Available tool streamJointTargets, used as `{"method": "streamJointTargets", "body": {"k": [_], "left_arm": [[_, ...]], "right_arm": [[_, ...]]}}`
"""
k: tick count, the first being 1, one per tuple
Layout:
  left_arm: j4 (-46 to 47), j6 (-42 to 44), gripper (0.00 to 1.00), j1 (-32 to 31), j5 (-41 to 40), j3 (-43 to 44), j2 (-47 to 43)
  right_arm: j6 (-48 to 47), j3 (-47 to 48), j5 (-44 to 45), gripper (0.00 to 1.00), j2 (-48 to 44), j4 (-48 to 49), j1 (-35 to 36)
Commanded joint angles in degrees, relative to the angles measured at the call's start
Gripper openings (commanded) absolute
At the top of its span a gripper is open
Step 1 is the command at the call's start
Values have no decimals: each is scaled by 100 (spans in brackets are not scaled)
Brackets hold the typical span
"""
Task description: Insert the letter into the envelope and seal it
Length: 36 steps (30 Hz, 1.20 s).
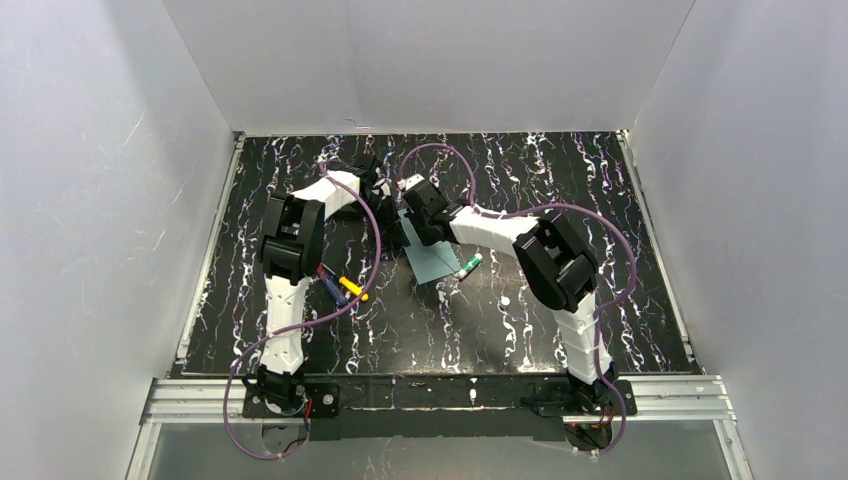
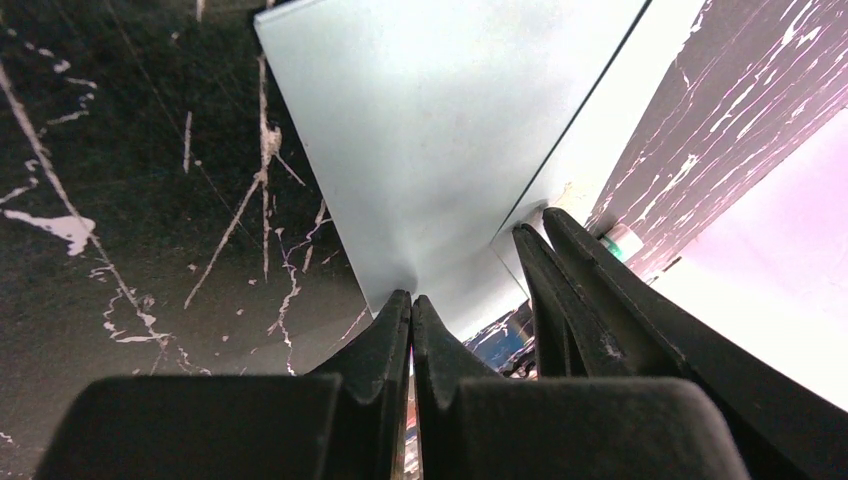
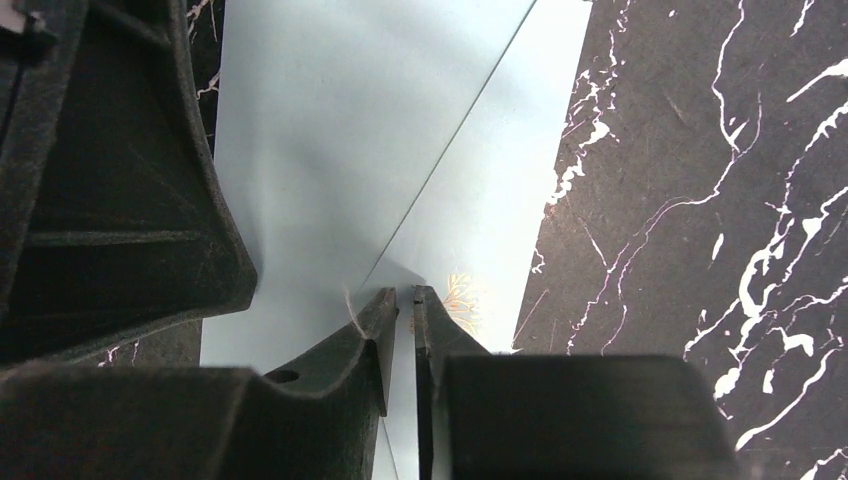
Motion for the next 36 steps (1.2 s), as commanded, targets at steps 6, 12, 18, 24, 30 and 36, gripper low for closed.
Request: {"method": "streamJointTargets", "body": {"k": [6, 12, 18, 24, 30, 36], "left_arm": [[144, 62, 0, 30, -377, -237, 110], [425, -135, 0, 102, -699, -213, 0], [553, -474, 0, 105, -1298, -392, 24], [634, -603, 0, 104, -1469, -566, -14], [614, -634, 0, 106, -1515, -606, 28], [559, -601, 0, 115, -1564, -566, 72]], "right_arm": [[-359, -987, -914, 23, 505, -699, 76], [-278, -1553, -1022, 23, 1, -1040, 76], [-448, -1974, -1037, 22, -220, -1173, 157], [-626, -2176, -1138, 27, -428, -1120, 313], [-825, -2252, -1156, 40, -648, -1151, 492], [-1008, -2401, -1044, 54, -800, -1074, 680]]}}
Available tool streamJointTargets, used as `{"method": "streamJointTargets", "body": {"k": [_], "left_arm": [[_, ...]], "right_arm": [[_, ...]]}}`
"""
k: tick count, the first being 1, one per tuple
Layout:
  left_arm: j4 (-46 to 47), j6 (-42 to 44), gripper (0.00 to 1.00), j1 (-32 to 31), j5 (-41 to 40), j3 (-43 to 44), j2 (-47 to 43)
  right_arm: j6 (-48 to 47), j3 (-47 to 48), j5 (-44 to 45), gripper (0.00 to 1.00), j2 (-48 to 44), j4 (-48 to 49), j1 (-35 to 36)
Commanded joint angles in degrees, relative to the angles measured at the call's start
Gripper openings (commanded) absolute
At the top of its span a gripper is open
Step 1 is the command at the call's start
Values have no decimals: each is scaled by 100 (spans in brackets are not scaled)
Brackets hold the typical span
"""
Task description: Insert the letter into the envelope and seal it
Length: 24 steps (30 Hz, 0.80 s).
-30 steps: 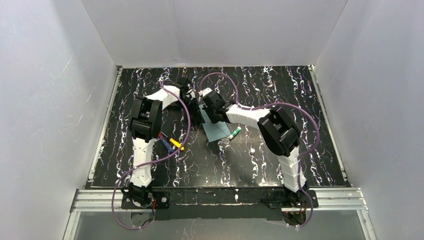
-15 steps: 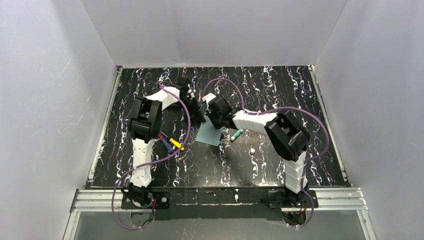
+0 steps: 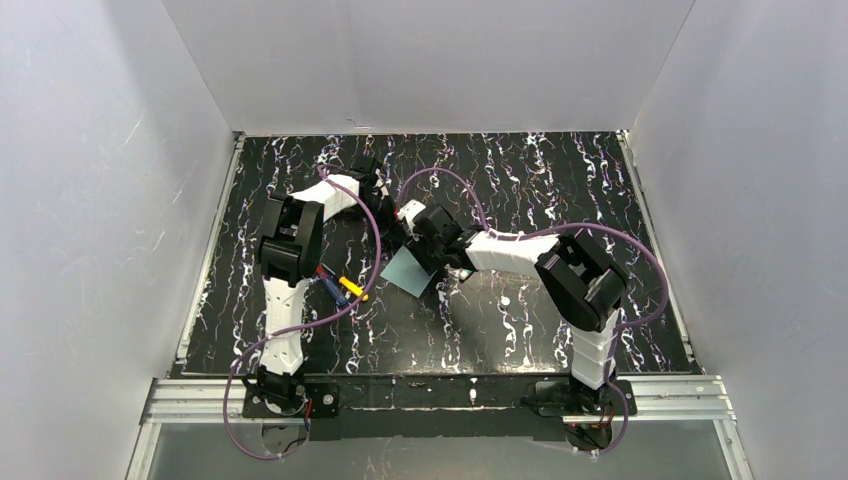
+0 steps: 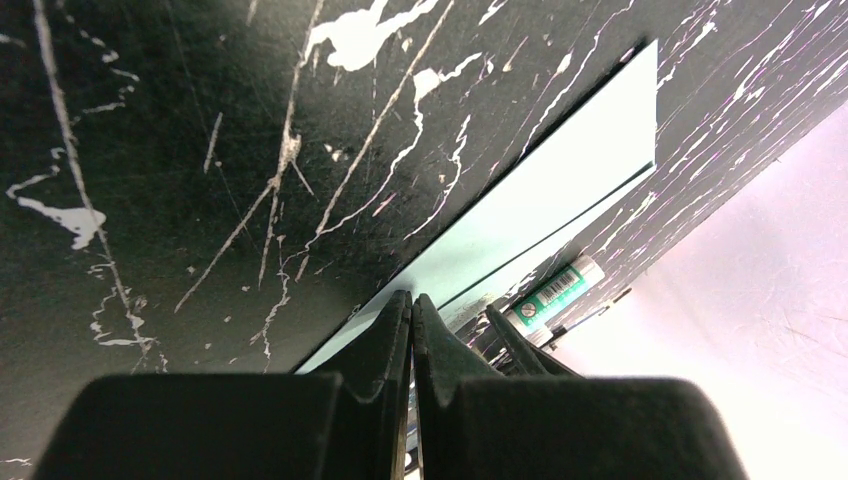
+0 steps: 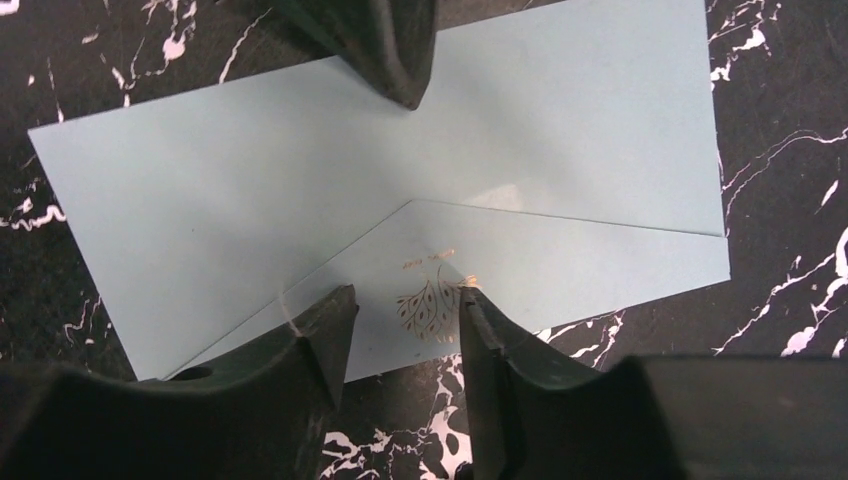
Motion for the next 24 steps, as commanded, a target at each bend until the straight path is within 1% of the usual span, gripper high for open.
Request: {"method": "streamJointTargets", "body": {"k": [1, 6, 9, 12, 16, 20, 24], "left_arm": [[-18, 218, 0, 86, -1419, -206, 216], [-36, 335, 0, 82, -1325, -177, 208], [-36, 417, 0, 85, -1168, -144, 216], [-59, 457, 0, 88, -1056, -130, 250], [-78, 505, 0, 82, -1033, -188, 252], [-109, 594, 0, 91, -937, -175, 184], [-177, 820, 0, 105, -417, 84, 11]], "right_arm": [[-214, -564, -432, 55, 399, -1868, 318], [-130, -447, -696, 62, 450, -1694, 320], [-47, -327, -635, 71, 490, -1610, 320], [-4, -191, -597, 78, 547, -1551, 271], [282, -121, -886, 80, 685, -1444, 57], [366, -70, -897, 81, 811, -1520, -54], [459, 158, -879, 79, 644, -1659, -71]]}}
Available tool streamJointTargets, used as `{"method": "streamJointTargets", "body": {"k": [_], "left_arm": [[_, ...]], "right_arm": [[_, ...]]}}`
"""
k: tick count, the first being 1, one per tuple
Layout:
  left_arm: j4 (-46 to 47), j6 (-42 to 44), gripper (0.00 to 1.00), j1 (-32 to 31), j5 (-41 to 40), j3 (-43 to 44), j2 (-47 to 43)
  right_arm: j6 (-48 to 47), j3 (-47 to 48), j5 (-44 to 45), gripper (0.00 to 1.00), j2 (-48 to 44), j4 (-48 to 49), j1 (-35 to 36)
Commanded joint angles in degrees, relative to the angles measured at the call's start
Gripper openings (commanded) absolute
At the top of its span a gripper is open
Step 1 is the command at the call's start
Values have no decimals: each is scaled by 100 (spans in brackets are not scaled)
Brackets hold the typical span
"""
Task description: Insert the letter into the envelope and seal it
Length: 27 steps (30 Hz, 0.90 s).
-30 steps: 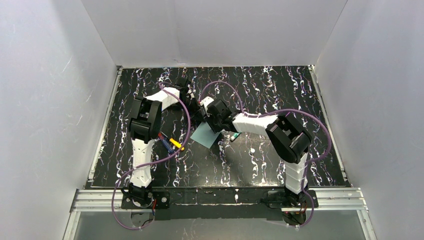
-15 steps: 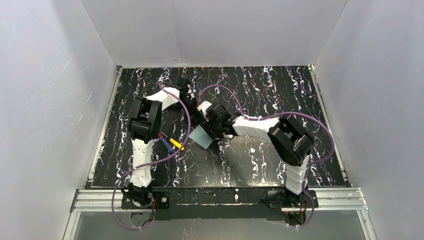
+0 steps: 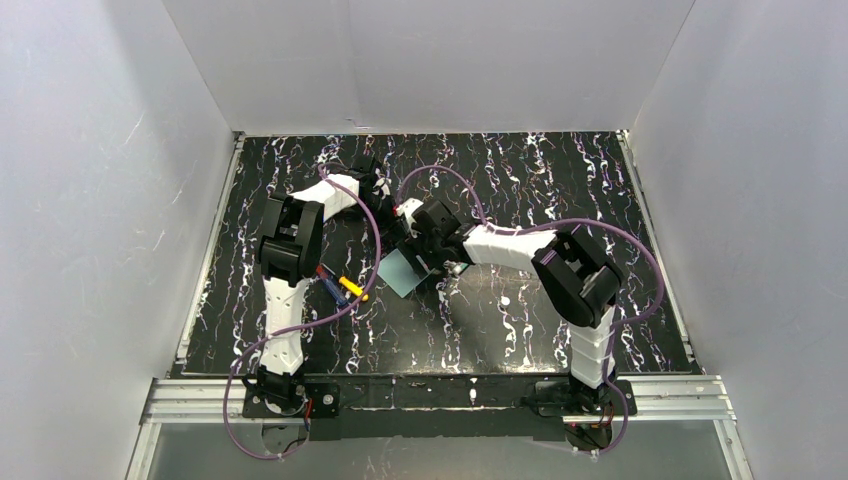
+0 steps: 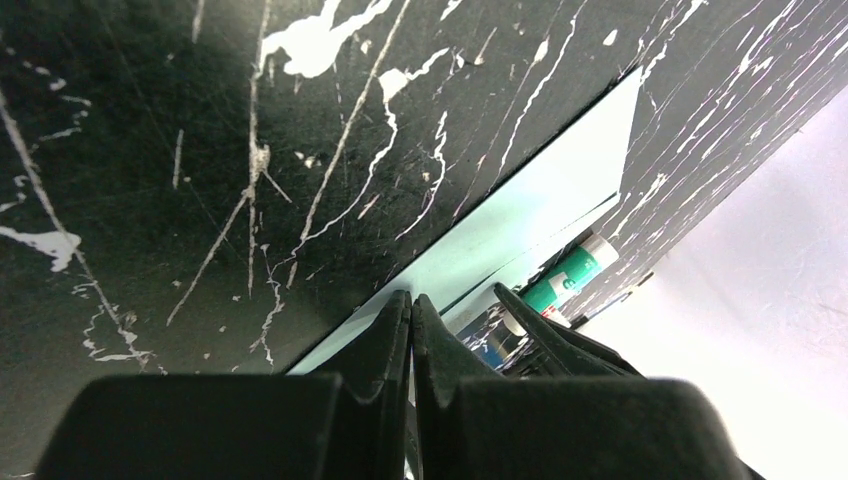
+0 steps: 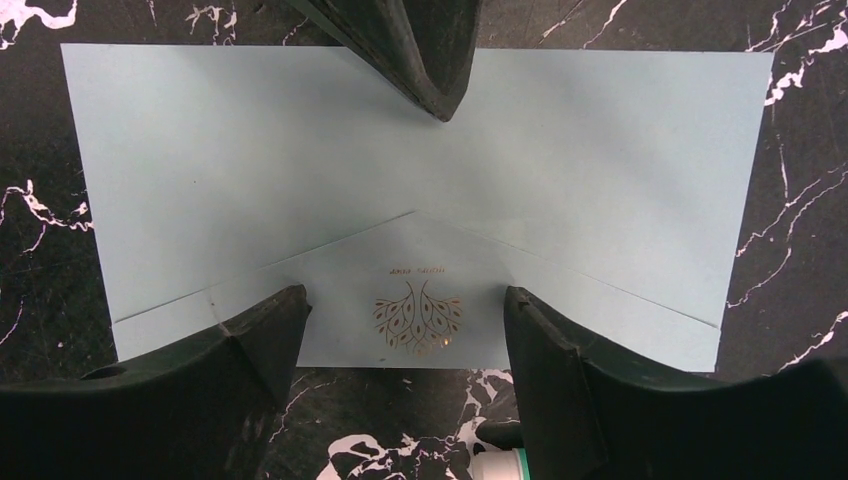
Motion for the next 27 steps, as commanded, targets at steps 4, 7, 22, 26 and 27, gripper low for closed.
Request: {"method": "streamJointTargets", "body": {"k": [4, 7, 22, 26, 27], "left_arm": [[-375, 727, 7, 99, -472, 229, -402], [-463, 890, 16, 95, -540, 131, -768], [172, 510, 1, -261, 382, -1808, -1803], [252, 403, 0, -376, 487, -1971, -1681], [281, 387, 0, -391, 517, -2001, -1666]], "right_arm": [[655, 324, -376, 73, 197, -1437, -99], [887, 638, -493, 63, -50, -1423, -212], [1323, 1228, -448, 19, 431, -1428, -279], [1367, 1533, -489, 19, 699, -1490, -250], [1381, 1596, -474, 19, 746, -1516, -233]]}}
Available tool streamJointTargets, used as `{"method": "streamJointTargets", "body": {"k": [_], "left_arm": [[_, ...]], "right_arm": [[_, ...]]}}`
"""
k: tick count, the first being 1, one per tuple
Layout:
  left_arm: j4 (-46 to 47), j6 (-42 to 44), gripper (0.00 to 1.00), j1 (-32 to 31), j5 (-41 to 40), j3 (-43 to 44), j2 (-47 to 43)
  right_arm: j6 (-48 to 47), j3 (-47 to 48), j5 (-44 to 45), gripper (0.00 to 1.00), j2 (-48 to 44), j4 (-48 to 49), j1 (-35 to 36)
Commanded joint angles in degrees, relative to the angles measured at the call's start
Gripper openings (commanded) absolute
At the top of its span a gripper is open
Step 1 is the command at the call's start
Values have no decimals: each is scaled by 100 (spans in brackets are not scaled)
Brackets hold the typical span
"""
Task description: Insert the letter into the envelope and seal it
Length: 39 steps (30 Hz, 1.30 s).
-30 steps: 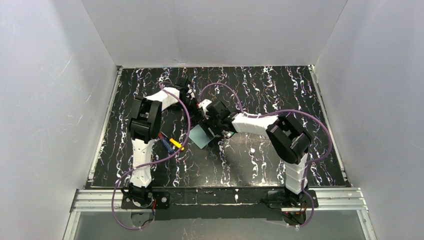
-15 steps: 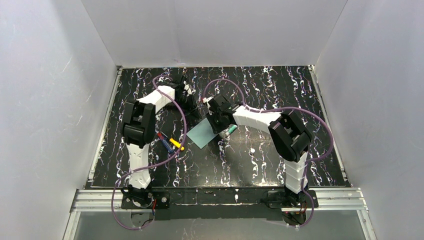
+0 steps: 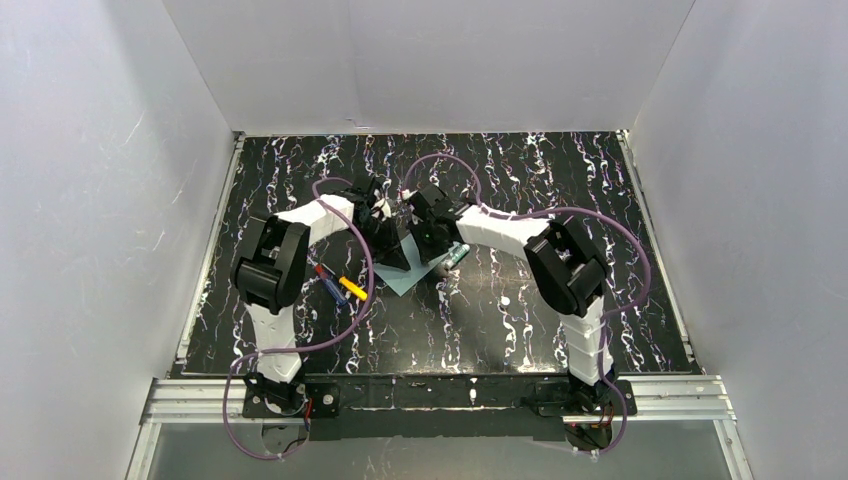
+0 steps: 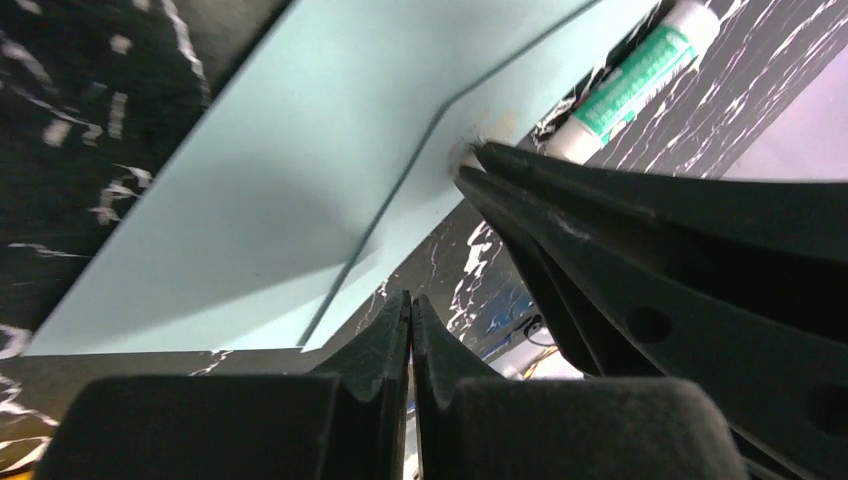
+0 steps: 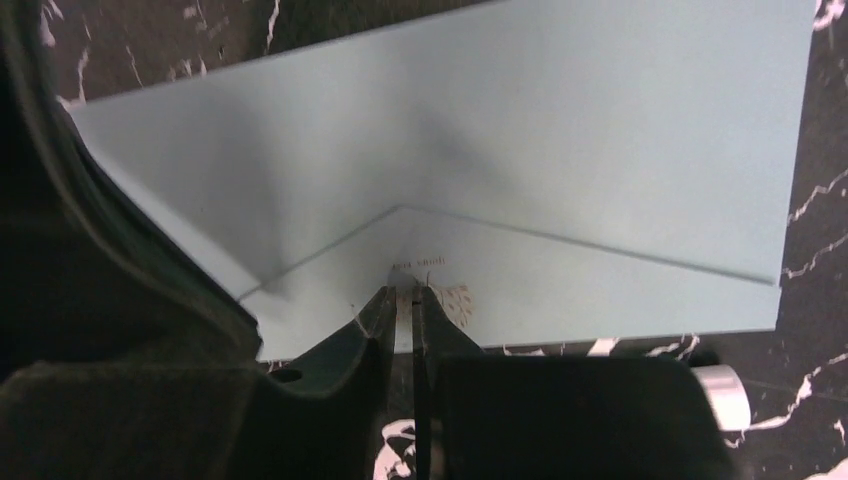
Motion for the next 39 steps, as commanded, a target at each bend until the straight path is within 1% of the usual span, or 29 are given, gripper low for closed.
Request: {"method": "streamJointTargets", "body": {"k": [1, 3, 5, 9, 11, 14, 17, 22, 30, 33, 35, 37, 39], "left_arm": [[97, -104, 0, -103, 333, -132, -6], [102, -128, 0, -138, 334, -180, 46], [60, -169, 0, -166, 297, -243, 123], [-217, -203, 0, -166, -204, -340, 267], [-347, -221, 0, -162, -315, -323, 386], [-469, -246, 0, -155, -302, -280, 587], [-568, -262, 0, -138, -343, -269, 690], [-604, -203, 0, -69, -319, -324, 752], [-509, -31, 0, 85, -96, -509, 765], [-421, 34, 0, 172, 116, -597, 812], [-355, 38, 0, 224, 227, -686, 834], [-259, 34, 0, 279, 336, -767, 845], [-206, 20, 0, 326, 405, -839, 852]], "right_arm": [[148, 438, -6, 19, 272, -63, 67], [168, 503, -6, 19, 300, -97, 103], [184, 553, 237, 19, 304, -171, 140], [168, 446, 274, 19, 241, -61, 190], [81, 342, 149, 19, 210, 114, 224], [-216, 145, 216, 20, 149, 505, 336], [-426, 134, 298, 21, 249, 590, 387], [-790, -15, 439, 26, 281, 860, 495], [-540, 382, 1326, 27, 721, 519, 496], [-528, 572, 1517, 36, 960, 366, 498], [-513, 678, 1600, 39, 1089, 306, 496], [-463, 799, 1678, 39, 1203, 204, 496], [-382, 933, 1817, 36, 1306, 37, 487]]}}
